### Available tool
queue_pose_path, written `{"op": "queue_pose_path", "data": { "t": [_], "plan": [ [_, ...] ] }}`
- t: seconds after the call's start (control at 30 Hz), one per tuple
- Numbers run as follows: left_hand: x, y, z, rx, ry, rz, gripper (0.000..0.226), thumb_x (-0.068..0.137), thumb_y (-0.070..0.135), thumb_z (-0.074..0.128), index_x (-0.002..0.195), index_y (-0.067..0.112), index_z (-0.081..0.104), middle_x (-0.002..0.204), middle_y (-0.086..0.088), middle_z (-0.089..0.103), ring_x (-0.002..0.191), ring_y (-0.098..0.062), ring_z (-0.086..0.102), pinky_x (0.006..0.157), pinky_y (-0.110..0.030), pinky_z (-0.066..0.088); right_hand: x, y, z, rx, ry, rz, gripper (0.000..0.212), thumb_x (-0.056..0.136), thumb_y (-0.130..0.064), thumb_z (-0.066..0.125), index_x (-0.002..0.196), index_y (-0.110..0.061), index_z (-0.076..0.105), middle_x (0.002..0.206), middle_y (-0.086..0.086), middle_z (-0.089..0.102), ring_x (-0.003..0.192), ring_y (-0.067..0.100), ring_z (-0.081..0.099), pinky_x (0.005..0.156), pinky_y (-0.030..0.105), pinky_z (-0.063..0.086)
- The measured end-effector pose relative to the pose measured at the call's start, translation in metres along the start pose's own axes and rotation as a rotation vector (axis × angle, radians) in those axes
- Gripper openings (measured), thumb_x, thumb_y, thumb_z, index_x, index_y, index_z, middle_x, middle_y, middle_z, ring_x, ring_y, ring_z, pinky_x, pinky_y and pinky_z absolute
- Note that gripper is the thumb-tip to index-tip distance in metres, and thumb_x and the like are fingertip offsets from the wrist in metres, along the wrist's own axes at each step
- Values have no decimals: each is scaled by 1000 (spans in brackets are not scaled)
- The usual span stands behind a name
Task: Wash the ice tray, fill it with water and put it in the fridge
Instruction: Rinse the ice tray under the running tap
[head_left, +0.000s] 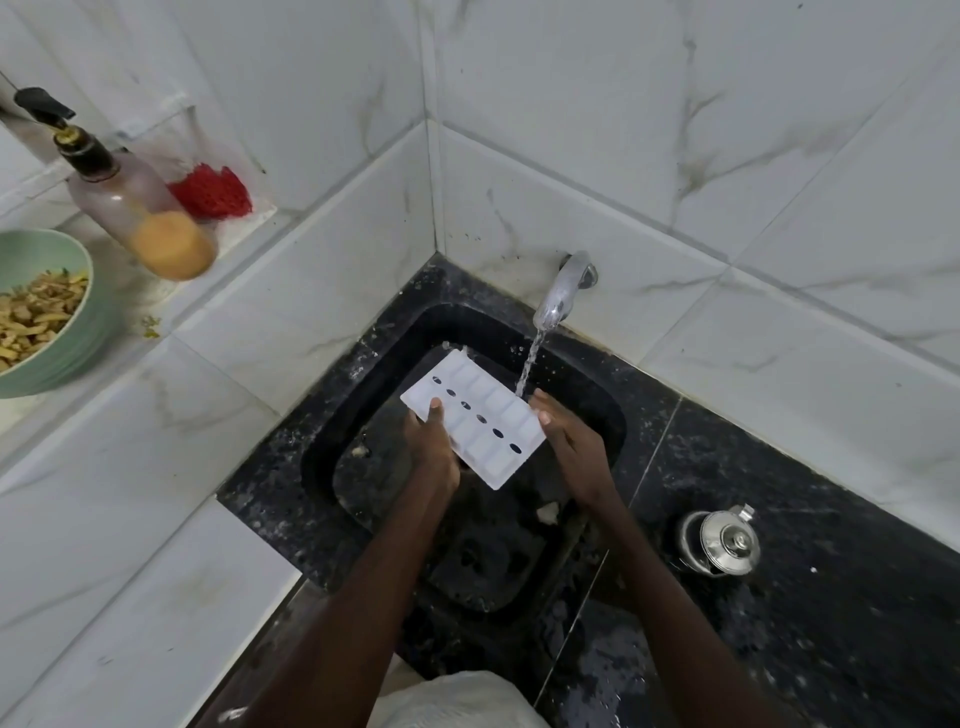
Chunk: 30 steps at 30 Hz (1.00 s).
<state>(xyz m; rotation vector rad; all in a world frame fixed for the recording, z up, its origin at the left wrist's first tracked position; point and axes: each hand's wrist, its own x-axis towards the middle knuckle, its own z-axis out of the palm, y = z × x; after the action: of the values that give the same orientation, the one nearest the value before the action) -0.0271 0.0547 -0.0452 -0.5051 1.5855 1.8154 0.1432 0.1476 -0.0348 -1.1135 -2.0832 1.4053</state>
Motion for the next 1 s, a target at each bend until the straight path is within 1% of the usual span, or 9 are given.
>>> {"op": "queue_pose_path", "data": {
  "t": [0.23, 0.33, 0.5, 0.63, 0.7, 0.8, 0.87, 0.93, 1.0],
  "plan": [
    [5, 4, -3, 35, -75, -20, 37, 108, 15, 54, 145, 6, 53, 133, -16, 69, 96, -23, 72, 83, -42, 60, 10, -1, -9, 2, -146, 20, 28, 109, -39, 54, 131, -37, 71, 141, -20, 64, 133, -7, 55, 115, 25, 43],
    [6, 7, -5, 51, -149, -54, 39, 109, 14, 52, 145, 2, 51, 135, -21, 67, 106, -32, 69, 98, -53, 56, 17, -9, -12, 78, -255, 126, 33, 105, -51, 54, 131, -41, 70, 143, -23, 61, 135, -6, 53, 118, 29, 41],
    [0, 7, -7, 58, -199, -107, 38, 108, 13, 54, 144, 0, 53, 133, -22, 68, 107, -35, 70, 92, -52, 57, 36, -26, -14, 4, -400, 230, 60, 91, -83, 48, 143, -53, 54, 152, -31, 49, 141, -4, 46, 118, 28, 33],
    [-6, 1, -9, 57, -282, -146, 37, 108, 11, 52, 143, -2, 53, 123, -20, 71, 99, -33, 72, 82, -46, 60, 48, -35, -8, -41, -460, 266, 30, 90, -83, 50, 118, -75, 55, 140, -33, 52, 122, -8, 53, 104, 24, 37],
    [-5, -1, -10, 51, -295, -159, 36, 108, 11, 51, 141, -3, 54, 129, -24, 69, 98, -34, 73, 81, -46, 60, 54, -40, -4, -151, -413, 189, 20, 98, -69, 50, 109, -60, 65, 130, -26, 62, 108, -7, 59, 96, 26, 43],
    [0, -4, -11, 72, -269, -207, 35, 108, 11, 51, 140, -2, 55, 135, -26, 66, 104, -37, 73, 85, -51, 61, 75, -51, -4, -212, -6, 138, 18, 102, -38, 56, 104, -24, 67, 103, -7, 73, 87, 11, 66, 86, 38, 53],
    [4, -11, -13, 66, -201, -250, 38, 109, 11, 51, 145, 0, 51, 138, -25, 64, 123, -43, 65, 103, -61, 52, 94, -64, -7, -129, 234, 192, 25, 97, -30, 60, 114, -13, 66, 118, 6, 72, 102, 22, 66, 98, 44, 54],
    [7, -18, -15, 63, -106, -277, 40, 108, 10, 52, 147, 1, 49, 141, -24, 62, 129, -44, 61, 111, -62, 46, 117, -77, -7, -115, 216, 285, 30, 95, -22, 58, 122, -7, 59, 138, 22, 60, 121, 36, 61, 104, 51, 52],
    [7, -24, -17, 70, -62, -284, 41, 108, 9, 51, 148, 1, 47, 143, -25, 60, 130, -42, 60, 113, -61, 44, 139, -79, -4, -207, 136, 402, 43, 99, -8, 55, 140, 2, 47, 143, 25, 48, 130, 41, 50, 91, 36, 51]
  ]
}}
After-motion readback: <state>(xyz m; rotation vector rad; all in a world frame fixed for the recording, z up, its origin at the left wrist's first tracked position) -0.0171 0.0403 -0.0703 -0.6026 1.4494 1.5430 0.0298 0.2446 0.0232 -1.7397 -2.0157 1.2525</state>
